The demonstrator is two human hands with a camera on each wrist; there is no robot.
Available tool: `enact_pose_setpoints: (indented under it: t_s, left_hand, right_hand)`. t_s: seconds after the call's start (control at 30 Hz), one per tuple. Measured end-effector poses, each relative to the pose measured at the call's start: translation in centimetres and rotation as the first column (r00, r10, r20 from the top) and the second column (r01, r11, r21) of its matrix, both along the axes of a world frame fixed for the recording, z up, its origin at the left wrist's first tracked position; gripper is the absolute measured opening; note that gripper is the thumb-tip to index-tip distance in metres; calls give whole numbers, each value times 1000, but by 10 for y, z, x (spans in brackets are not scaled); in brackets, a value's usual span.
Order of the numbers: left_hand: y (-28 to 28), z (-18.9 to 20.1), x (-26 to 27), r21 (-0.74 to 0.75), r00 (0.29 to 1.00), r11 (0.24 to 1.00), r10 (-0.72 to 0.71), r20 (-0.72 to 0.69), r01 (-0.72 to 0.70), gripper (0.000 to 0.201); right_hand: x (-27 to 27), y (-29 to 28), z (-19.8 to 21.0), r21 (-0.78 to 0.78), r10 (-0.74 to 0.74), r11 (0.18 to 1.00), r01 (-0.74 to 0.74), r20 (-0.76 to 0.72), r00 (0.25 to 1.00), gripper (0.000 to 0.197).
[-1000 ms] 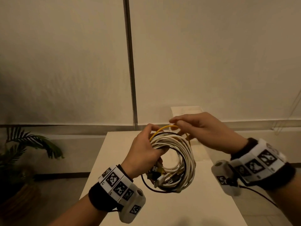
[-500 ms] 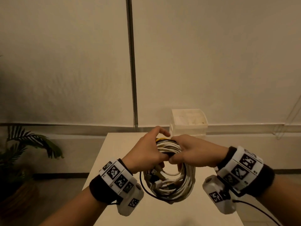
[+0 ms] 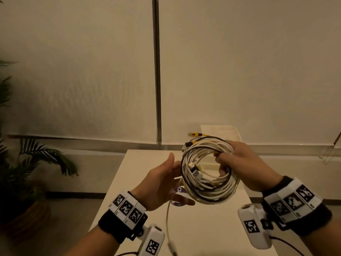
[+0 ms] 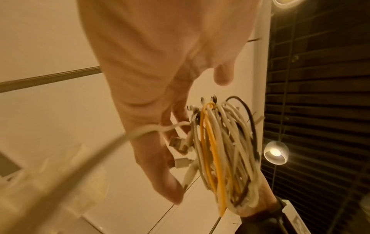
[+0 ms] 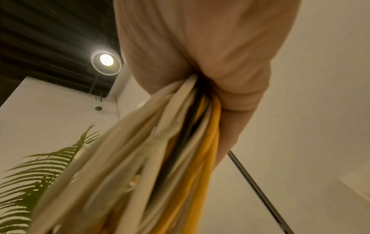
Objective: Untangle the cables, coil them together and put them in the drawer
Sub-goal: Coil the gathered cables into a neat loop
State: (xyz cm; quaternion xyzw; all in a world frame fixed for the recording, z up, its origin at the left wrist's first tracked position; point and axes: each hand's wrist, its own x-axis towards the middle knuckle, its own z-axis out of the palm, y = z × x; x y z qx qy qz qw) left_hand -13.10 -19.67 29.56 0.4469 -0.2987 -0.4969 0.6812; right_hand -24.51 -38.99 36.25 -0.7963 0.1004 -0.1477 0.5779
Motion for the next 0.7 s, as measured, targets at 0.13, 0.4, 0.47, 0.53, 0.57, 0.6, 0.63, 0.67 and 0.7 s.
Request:
enact_pose_setpoints:
  t_s: [0.13,0.4,0.47,0.53,0.57,0.6,0.63,0.67,0.7]
  left_hand:
    - [-8,-5,-16,-121,984,984,117,-132,-133,81]
    - [-31,-29,-62,-263,887,902,218,-406,-342,91]
    - [-33,-30,-64,-259,856,852,341,-388,-456,96]
    - [-32,-28,-63,-257,824,795,466,-323,-550,97]
    - [-31,-27,-63,-247,806,775,507,-304,-581,99]
    - [-30,-27,-62,-242,795,761,543,-270,-602,102]
    - [-29,-28,-63,-239,787,751,575,-224,-616,104]
    - [-28,-29,-65,-235,777,741,608,-163,-630,105]
    - [-27,-31,-67,-224,753,724,653,-83,-653,103]
  right_hand:
    - [3,2,-4,60,-93,994,91,37,995,15]
    - [-4,24,-36,301,-314,915,269,114,942,14]
    - [-7,33,-46,359,-349,887,290,108,931,15]
    - [-10,43,-55,423,-375,853,305,94,922,19]
    - [-10,48,-59,451,-385,837,311,80,920,20]
    - [-11,52,-63,472,-393,821,320,61,917,21]
    - [-12,55,-68,486,-400,808,332,39,916,21]
    - [-13,58,-72,489,-404,802,342,22,915,20]
    - [-14,62,-77,487,-409,800,351,14,912,19]
